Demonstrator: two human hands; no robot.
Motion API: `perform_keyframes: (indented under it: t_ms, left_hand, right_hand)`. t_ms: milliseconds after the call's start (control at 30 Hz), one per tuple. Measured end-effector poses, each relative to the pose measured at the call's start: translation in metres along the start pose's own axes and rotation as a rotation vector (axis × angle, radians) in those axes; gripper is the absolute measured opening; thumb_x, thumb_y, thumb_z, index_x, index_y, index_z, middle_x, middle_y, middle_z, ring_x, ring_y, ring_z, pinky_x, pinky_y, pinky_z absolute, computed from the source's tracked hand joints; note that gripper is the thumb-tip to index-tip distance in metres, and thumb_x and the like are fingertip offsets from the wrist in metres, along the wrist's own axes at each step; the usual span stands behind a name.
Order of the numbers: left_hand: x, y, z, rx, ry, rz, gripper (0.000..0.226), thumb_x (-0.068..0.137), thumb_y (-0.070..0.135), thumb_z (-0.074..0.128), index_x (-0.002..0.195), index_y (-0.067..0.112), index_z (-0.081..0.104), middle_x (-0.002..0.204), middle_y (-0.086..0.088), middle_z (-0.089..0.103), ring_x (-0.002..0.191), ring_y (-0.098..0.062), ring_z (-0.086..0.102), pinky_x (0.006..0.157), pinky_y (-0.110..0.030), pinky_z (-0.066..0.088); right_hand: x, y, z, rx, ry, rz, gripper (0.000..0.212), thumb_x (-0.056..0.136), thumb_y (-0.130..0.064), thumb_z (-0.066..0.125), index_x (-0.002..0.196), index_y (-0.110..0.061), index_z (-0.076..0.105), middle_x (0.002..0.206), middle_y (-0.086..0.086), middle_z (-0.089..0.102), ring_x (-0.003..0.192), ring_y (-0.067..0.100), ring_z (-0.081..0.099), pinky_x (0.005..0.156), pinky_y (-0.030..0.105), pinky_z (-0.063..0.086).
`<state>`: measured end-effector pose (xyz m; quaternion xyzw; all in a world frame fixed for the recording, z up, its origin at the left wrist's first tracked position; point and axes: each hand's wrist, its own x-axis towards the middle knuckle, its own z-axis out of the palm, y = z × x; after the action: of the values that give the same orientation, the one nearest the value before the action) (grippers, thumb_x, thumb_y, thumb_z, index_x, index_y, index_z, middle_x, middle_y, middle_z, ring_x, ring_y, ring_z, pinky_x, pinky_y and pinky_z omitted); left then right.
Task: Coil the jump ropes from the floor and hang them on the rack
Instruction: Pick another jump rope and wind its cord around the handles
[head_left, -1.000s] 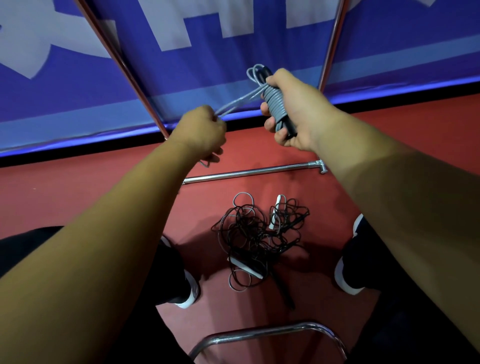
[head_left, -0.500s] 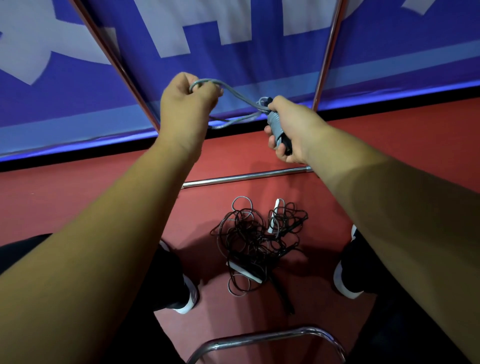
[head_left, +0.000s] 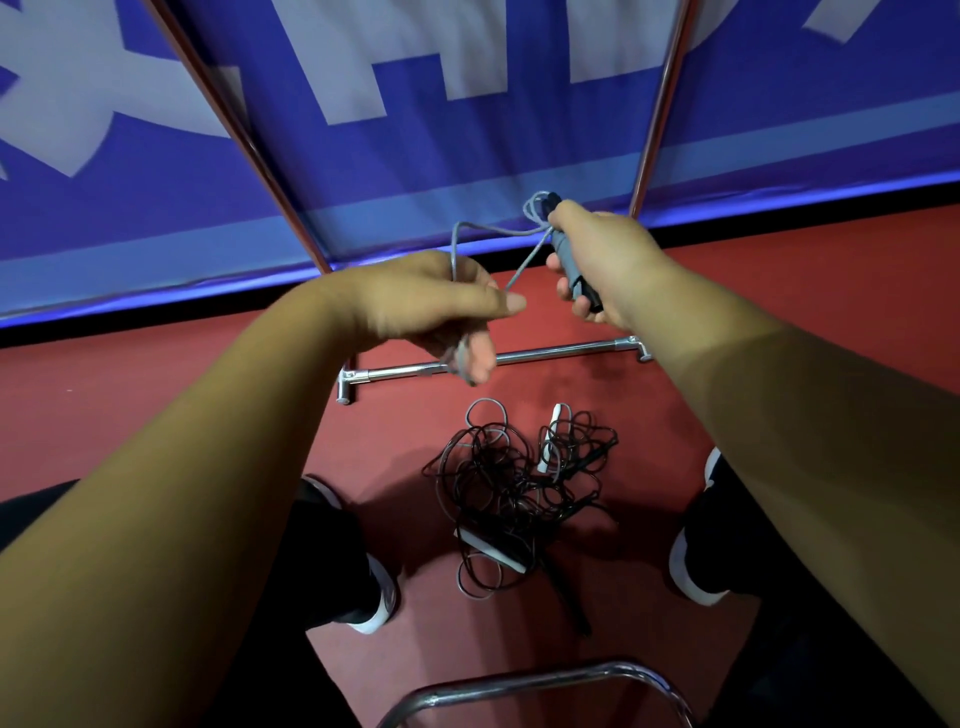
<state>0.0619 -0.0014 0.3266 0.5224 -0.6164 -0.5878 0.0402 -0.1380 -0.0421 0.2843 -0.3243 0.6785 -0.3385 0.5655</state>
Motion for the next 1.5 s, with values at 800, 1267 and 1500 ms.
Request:
perform_keyframes:
  t_ms: [800,1267,1500]
  left_hand:
    - [0.021,-0.024,-0.035,-0.586,0.675,-0.015,0.053,0.091,-0.012,0.047,0.135,0.017,0.050,0.096,0.000,0.081,0.074,-0.021,0.068,0.071,-0.031,0.051]
    - [0.006,-0.010,-0.023,-0.061,0.310,0.182,0.060,0.109,0.053,0.036,0.100,0.016,0.082,0.056,-0.008,0.049,0.053,-0.024,0.037,0.053,-0.030,0.034]
    - [0.001,-0.012,-0.030,-0.710,0.026,0.073,0.045,0.082,0.017,0.053,0.121,0.000,0.068,0.093,-0.017,0.073,0.057,-0.022,0.056,0.078,-0.040,0.059]
  right_hand:
    - [-0.010,-0.003,0.014,-0.225,-0.034,-0.346,0.026,0.095,-0.042,0.058,0.104,-0.021,0.071,0.088,0.002,0.078,0.053,0.016,0.058,0.045,0.024,0.039]
    - [-0.008,-0.015,0.000,0.024,0.076,-0.177,0.026,0.097,-0.047,0.058,0.103,-0.022,0.064,0.086,0.001,0.071,0.057,0.019,0.054,0.048,0.024,0.037]
    - [-0.021,-0.017,0.006,-0.111,-0.162,-0.291,0.018,0.101,-0.041,0.060,0.102,-0.025,0.069,0.086,0.002,0.073,0.057,0.021,0.056,0.047,0.025,0.037]
